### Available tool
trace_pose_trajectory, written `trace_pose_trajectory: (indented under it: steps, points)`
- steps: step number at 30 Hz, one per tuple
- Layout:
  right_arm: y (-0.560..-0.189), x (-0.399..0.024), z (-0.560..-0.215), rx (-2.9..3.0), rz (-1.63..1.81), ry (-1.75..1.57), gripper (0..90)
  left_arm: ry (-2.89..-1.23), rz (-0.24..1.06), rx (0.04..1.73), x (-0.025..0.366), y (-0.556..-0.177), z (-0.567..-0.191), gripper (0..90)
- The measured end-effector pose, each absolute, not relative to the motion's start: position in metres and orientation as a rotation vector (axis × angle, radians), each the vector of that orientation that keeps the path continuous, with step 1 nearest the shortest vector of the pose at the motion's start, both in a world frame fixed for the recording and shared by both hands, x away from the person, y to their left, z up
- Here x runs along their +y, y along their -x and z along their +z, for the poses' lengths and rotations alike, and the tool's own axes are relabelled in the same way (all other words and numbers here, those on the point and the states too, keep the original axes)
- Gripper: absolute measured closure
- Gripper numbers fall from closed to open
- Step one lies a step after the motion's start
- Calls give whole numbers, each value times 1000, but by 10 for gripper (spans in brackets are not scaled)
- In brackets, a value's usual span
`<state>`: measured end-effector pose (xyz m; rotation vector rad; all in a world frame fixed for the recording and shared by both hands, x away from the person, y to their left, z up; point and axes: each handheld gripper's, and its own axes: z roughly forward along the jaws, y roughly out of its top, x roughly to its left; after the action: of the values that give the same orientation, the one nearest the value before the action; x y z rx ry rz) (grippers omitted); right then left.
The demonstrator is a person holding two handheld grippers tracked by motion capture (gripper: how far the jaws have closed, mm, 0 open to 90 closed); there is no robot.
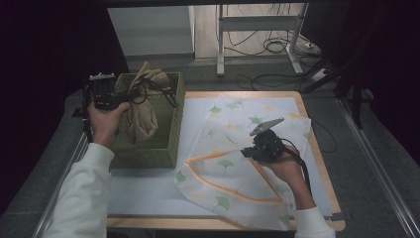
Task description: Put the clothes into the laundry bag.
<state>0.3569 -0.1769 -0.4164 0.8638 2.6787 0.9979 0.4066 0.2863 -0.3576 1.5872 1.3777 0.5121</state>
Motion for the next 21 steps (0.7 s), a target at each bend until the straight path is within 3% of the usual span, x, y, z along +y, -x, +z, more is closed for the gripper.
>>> trace_pose_trajectory:
  steps: [21]
  points:
    - [-357,-177,-416,2683,995,-860,874,-1549,488,1294,272,-393,-343,811]
